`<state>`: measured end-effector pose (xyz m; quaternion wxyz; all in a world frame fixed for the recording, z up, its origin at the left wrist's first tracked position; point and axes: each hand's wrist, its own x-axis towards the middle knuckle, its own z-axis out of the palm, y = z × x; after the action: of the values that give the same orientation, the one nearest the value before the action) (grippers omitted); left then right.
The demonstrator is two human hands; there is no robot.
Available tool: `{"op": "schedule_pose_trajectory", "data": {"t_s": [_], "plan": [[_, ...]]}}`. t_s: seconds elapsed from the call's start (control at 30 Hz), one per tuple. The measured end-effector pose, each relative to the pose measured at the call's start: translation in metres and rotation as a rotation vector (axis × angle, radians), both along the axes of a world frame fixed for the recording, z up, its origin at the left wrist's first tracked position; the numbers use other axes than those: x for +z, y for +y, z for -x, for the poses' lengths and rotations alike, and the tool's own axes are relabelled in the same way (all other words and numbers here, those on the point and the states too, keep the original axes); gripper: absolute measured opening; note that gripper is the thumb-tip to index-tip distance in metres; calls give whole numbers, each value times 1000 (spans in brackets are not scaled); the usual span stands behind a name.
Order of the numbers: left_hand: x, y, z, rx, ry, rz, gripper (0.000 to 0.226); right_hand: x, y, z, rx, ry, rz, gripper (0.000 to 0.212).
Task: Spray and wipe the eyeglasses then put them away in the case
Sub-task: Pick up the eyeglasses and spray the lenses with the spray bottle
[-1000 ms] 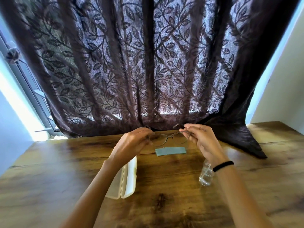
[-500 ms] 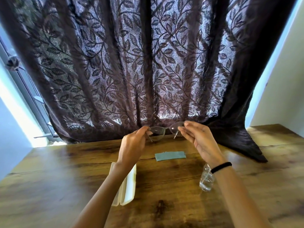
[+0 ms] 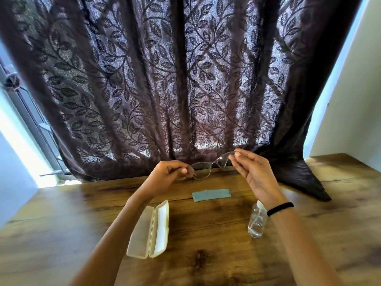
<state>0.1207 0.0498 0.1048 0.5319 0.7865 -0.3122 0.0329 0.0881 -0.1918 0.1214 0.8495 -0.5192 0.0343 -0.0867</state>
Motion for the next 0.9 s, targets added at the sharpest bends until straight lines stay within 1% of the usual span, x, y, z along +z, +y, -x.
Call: {"op": "schedule_pose_trajectory", "data": {"t_s": [0.03,0.17,0.3,0.4,0.5,0.57,0.63,0.7,0.8,0.9], "plan": [[0,0,0,-5,19,25,20,-1,0,0,5,3,-14,32],[-4,0,-2,41,-1,99,24,-4,1,-1,39,12,-42,30],[-10,-4,-8,91,34,185,26,-3,-4,2,48,-5,10,30],[-12,-7,-13,134,90,242,25,-4,-9,10,-65,-83,160,29],[-12,-8,-18,159,91,236,25,-12,-17,20,-318,-203,428,26],[-13,-9,-20,157,91,229,26,-24,-23,28,-470,-239,629,23],[-13,-11,-21,152,99,237,27,-45,-25,38,-561,-268,740,25],[-13,-12,-23,149,101,240,27,-70,-23,49,-563,-264,792,37],[-14,-12,-25,142,95,224,28,-105,-19,60,-533,-203,904,58],[-14,-12,-24,142,88,222,30,-125,-13,65,-467,-144,962,65]]}}
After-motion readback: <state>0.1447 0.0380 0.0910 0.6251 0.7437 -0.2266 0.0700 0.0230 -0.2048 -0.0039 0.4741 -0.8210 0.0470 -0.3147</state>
